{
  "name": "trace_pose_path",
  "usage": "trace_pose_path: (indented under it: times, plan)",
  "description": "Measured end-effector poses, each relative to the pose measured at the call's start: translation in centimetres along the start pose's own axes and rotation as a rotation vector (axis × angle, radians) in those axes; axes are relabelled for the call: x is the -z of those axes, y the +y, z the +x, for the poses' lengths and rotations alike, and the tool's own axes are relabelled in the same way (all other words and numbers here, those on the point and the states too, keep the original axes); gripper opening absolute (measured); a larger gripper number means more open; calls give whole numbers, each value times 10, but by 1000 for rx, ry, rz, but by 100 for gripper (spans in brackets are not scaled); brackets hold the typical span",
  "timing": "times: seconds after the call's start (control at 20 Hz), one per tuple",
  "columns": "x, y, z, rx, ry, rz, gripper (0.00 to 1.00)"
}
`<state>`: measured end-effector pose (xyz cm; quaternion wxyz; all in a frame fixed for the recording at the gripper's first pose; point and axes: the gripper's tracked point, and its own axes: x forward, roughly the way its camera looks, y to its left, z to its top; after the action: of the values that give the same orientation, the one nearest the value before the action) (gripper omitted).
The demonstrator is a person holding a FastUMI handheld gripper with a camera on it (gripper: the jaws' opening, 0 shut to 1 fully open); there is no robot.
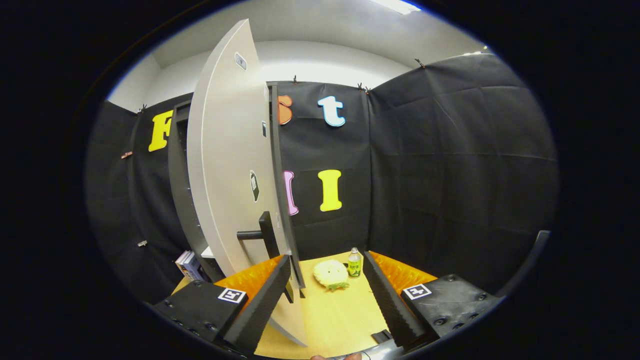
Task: Open the shoe cabinet door, grab the shoes and put them into the shoe cabinet, then close the shoe cabinet door.
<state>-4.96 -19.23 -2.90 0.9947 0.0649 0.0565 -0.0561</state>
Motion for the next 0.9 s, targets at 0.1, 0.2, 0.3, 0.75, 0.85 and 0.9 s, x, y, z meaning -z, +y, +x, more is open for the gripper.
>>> trace_pose_path:
  times: [0.1,0.2,0.3,0.75,0.85,0.9]
  plan:
    - [4,20,-3,-27,-1,4,98]
    - [7,42,-7,-52,-2,3,98]
    - [10,64,-11,-68,2,-2,98]
    - [24,153,-3,-186,35,11,98]
    - [29,181,6,-216,40,19,98]
    - [31,194,10,-232,42,28,98]
